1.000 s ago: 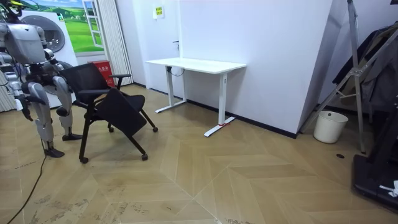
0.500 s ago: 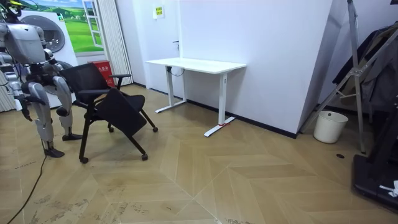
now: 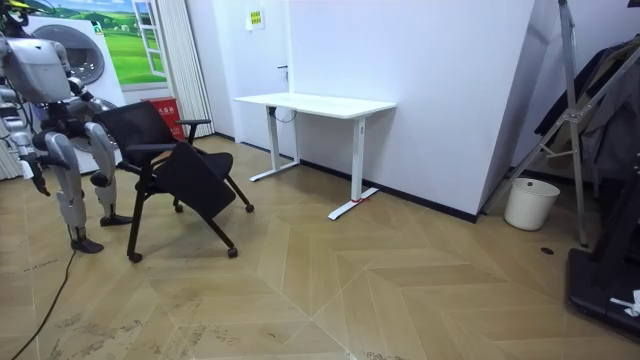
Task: Push chair
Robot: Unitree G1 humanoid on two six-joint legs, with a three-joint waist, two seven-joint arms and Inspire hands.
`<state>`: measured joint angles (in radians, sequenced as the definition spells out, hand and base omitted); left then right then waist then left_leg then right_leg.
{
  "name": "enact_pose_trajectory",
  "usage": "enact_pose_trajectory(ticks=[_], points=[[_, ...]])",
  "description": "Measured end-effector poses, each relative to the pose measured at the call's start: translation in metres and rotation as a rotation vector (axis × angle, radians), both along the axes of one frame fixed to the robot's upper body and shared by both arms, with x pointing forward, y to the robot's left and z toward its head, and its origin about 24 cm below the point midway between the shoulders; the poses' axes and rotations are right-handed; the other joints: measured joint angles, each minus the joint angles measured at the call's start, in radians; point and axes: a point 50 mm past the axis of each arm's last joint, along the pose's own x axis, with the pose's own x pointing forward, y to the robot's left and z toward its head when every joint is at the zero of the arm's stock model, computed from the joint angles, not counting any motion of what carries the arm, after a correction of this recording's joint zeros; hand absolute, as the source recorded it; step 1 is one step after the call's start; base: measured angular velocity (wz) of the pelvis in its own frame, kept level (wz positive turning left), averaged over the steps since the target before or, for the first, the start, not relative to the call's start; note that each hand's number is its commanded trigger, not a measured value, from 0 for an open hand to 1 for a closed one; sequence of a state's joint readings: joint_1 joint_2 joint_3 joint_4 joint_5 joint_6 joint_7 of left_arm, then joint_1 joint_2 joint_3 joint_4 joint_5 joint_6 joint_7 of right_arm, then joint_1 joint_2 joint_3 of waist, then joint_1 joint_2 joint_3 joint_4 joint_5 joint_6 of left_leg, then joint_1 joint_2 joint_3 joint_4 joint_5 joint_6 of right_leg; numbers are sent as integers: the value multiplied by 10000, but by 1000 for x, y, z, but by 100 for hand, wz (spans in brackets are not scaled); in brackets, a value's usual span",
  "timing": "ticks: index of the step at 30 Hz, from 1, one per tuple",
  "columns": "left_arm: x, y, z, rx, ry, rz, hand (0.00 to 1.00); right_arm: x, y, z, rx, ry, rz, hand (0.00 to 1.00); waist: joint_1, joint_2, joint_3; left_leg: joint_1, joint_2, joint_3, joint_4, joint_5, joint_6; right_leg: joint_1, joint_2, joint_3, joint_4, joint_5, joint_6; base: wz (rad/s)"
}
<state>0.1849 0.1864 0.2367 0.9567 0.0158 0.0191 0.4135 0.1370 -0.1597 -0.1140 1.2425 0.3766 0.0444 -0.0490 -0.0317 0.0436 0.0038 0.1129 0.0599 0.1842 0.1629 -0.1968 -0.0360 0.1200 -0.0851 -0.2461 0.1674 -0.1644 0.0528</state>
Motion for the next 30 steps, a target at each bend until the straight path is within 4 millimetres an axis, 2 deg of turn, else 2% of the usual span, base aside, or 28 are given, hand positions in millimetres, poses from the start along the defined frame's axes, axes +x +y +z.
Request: enact_pose_trajectory(ticks=[1,4,8,9,10,12,13,14,17,19,20,22,25,30], points=[[6,2,4,265,-165,-151,0,0,-1,0,-35,0,11,0,-13,32,-3,7,0,-1,-9,0,0,6,1,-5,-6,0,0,0],[39,10,24,1482,-1167,-1234,0,0,-8,2,-156,-35,28,0,-57,219,49,-11,-8,-5,-24,0,0,-5,2,-11,-12,-3,4,0],[78,14,46,2919,-1858,-2719,0,2,-14,4,-320,-101,66,0,-173,435,-2,-131,-20,2,-29,1,2,-108,2,18,-32,-7,10,0],[82,14,49,3107,-1912,-2947,0,2,-14,4,-312,-94,29,0,-194,438,-5,-153,-19,2,-29,1,2,-137,2,10,-32,-7,10,0],[91,13,56,3504,-2100,-3355,0,2,-15,4,-264,-118,-18,0,-238,488,-40,-177,-19,-6,-27,2,1,-166,1,-7,-32,-8,10,0],[108,9,74,4346,-2679,-4197,0,0,-15,4,-244,-118,-80,0,-295,464,-31,-175,-18,-5,-24,2,1,-185,0,10,-32,-8,10,0],[120,5,86,4942,-3001,-4830,0,1,-15,5,-247,-129,-20,0,-288,404,-2,-161,-19,-2,-25,3,2,-171,-7,12,-24,-8,10,0],[130,3,92,5405,-3105,-5397,0,3,-14,4,-241,-150,40,0,-260,385,-12,-139,-21,0,-26,3,2,-136,-8,19,-26,-8,11,0],[141,-3,106,6231,-3365,-6234,0,9,-14,5,-181,-320,230,0,-480,317,-40,-131,-21,2,-26,3,2,-131,-6,35,-36,-8,10,0],[146,-9,111,6582,-3481,-6716,0,9,-14,5,-183,-325,210,0,-491,246,-56,-117,-20,22,-26,4,2,-123,5,135,-59,-8,10,-4],[147,-13,112,6744,-3439,-7029,0,7,-14,5,-180,-291,193,0,-533,174,-40,-115,-22,24,-26,3,2,-89,12,166,-116,-7,10,0],[149,-21,110,6978,-3226,-7648,0,5,-14,4,-163,-218,220,0,-601,134,-47,-124,-31,24,-8,3,2,-87,17,271,-131,-6,10,0],[152,-36,106,7313,-2913,-8810,0,6,-12,4,-44,-264,280,0,-645,80,-14,-184,-30,42,-9,3,3,-165,58,508,-137,-4,6,0],[154,-51,103,7612,-2783,-9846,0,13,-12,4,-34,-412,404,0,-902,167,-24,-228,-30,28,-13,2,2,-204,68,538,-160,0,1,0]])
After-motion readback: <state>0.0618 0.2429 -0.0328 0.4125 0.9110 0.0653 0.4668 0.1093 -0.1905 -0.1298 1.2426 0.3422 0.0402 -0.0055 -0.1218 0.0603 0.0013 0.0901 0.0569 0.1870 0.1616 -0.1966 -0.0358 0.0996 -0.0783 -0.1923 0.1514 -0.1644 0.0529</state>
